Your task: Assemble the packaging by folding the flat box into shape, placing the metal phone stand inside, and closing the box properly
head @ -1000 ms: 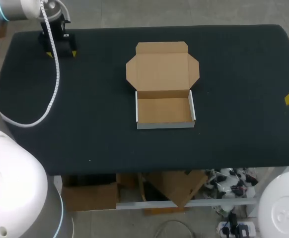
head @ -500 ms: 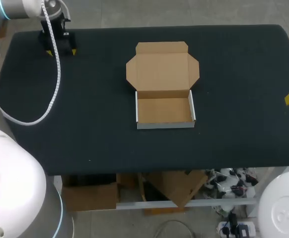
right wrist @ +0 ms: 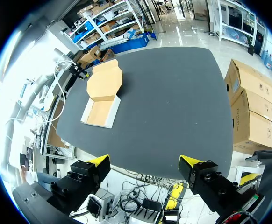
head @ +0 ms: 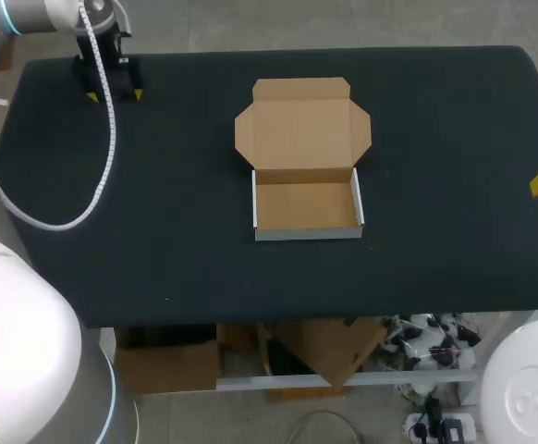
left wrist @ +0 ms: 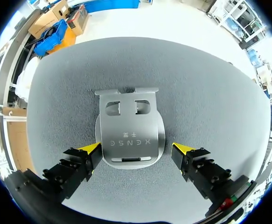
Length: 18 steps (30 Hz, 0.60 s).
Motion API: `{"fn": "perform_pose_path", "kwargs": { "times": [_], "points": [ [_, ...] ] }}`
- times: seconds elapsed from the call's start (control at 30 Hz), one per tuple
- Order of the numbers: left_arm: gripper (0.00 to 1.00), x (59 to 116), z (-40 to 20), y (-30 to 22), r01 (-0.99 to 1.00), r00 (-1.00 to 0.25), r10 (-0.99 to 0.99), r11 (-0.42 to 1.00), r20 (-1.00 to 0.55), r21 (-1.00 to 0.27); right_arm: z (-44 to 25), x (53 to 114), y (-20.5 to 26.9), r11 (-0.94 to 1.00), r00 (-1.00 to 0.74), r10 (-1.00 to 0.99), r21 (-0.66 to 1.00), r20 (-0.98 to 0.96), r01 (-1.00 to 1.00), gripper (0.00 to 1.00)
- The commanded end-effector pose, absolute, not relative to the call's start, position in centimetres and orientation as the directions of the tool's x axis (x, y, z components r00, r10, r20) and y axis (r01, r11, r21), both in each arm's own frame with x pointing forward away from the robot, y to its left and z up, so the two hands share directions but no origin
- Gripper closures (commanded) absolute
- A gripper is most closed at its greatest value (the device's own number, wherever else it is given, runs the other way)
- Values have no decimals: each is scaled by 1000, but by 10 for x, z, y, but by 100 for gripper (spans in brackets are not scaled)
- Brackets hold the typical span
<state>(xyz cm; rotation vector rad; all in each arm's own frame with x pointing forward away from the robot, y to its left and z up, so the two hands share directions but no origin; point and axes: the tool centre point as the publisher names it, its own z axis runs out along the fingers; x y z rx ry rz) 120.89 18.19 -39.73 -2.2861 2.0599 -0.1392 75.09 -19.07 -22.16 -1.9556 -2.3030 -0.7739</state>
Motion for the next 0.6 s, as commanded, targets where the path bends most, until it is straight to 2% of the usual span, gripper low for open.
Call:
{"fn": "perform_pose_path", "kwargs": {
  "times": [0.03, 0.6],
  "points": [
    [0, 1216, -399, 183, -990, 106, -994, -108, 26, -93, -220, 749, -191, 90, -213, 921, 351, 328, 932, 0],
    [3, 1223, -396, 183, -985, 137, -990, -139, 24, -104, -220, 749, -191, 90, -213, 921, 351, 328, 932, 0]
  ]
}}
